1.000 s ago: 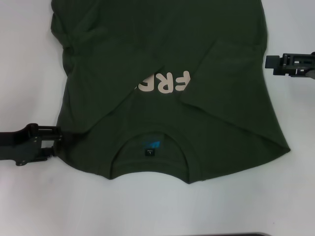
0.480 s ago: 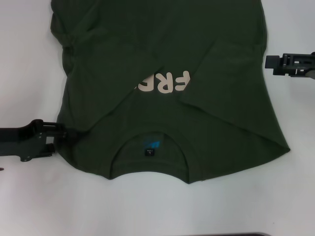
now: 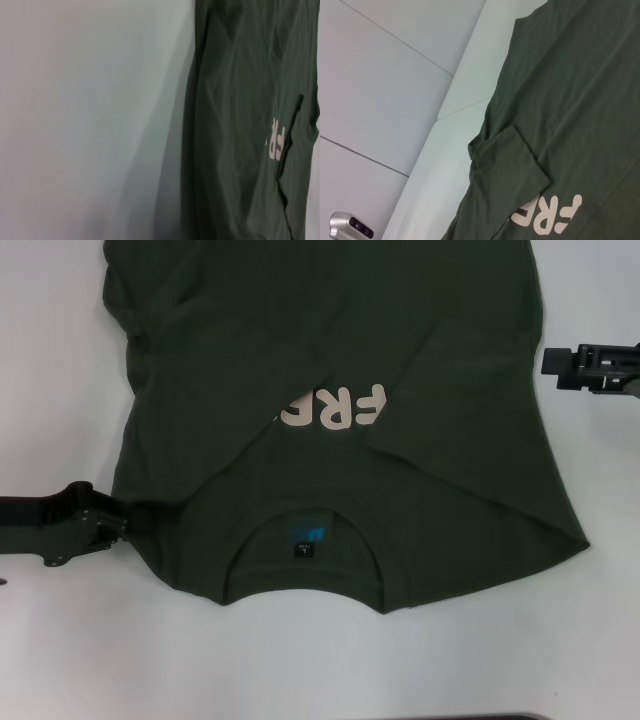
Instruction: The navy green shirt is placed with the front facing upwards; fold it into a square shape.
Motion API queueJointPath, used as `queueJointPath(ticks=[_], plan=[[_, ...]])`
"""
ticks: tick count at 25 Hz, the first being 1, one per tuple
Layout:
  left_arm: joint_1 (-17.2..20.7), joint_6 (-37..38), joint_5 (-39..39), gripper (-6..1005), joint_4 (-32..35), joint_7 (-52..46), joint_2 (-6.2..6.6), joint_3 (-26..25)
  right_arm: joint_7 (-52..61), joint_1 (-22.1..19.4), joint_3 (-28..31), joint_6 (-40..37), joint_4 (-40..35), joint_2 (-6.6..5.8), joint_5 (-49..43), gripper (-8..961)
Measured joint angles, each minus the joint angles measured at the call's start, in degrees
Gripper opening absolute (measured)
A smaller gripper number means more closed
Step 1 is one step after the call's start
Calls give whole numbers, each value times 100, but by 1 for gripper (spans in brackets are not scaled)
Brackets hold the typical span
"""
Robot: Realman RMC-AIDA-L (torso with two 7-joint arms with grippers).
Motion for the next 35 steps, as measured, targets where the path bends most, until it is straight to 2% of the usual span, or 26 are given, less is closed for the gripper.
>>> queueJointPath(ticks=[5,13,19,20,23,30,35], plan=[[-6,26,14,45,-6,-29,14,78,-1,17,0,0,1,0,-10,851],[-19,298,11,21,-22,42,45,133,210,-6,-9,-125,7,-101,-399,850],[-19,476,-18,21,-81,93,54,113,522,-2,7,-535,5,-296,-1226,850],[-20,481,-21,21,-113,91,53,116,562,11,10,-652,5,-359,-1421,850],[-70,589,-27,21,-207,85,32,132,585,17,10,-720,14,-402,-1572,850],[-109,630,-32,21,-229,100,26,115,672,-5,8,-867,64,-429,-1903,850],[-110,607,-40,21,-230,99,44,93,790,-12,8,-860,76,-396,-2194,851]])
